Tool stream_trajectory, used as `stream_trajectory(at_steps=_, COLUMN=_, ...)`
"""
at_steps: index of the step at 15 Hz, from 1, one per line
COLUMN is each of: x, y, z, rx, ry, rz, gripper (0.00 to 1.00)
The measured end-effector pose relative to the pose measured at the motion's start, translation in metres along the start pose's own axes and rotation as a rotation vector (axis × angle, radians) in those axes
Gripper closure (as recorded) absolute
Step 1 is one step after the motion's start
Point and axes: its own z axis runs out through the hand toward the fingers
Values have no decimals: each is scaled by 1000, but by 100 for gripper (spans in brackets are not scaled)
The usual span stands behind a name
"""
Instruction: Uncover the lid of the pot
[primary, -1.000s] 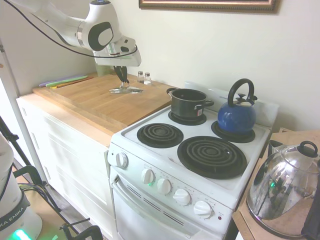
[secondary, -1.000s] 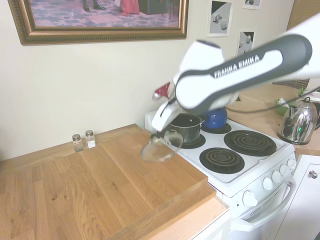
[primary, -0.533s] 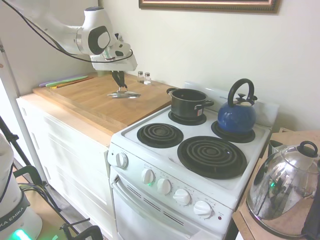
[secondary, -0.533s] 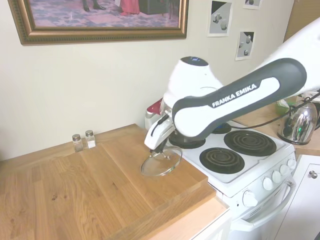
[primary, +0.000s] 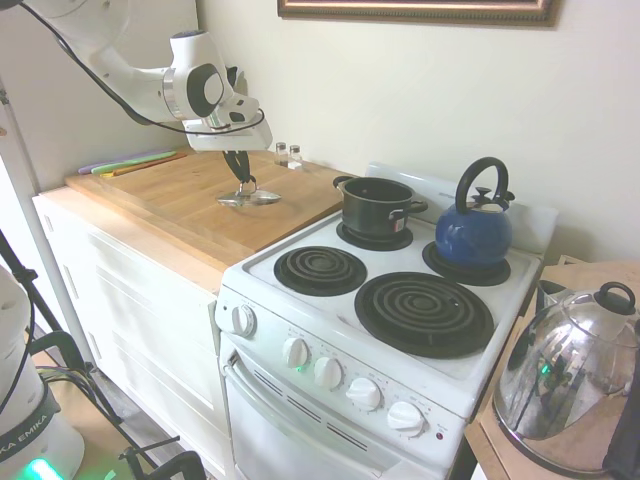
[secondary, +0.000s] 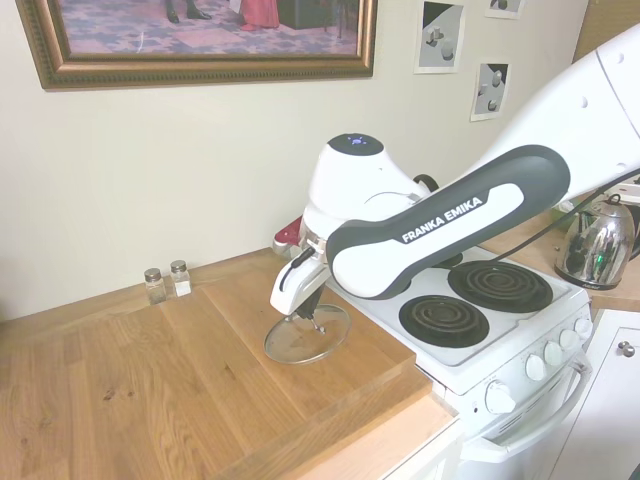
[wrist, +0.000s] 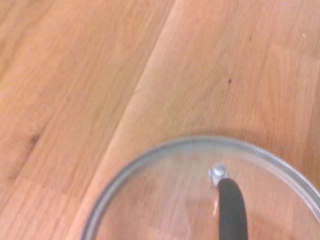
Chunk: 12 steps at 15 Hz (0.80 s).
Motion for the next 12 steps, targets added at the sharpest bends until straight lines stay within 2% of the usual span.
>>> stream_trajectory(at_steps=8, x=9, y=-1, z=20, rx=-29, ry=-12, rz=12, gripper=100)
stream_trajectory(at_steps=9, x=11, y=-1, z=21, rx=-31, ry=-13, rz=12, gripper=0)
stream_trajectory(at_steps=12, x=11, y=-2, z=21, rx=-35, ry=-16, rz=6, gripper=0)
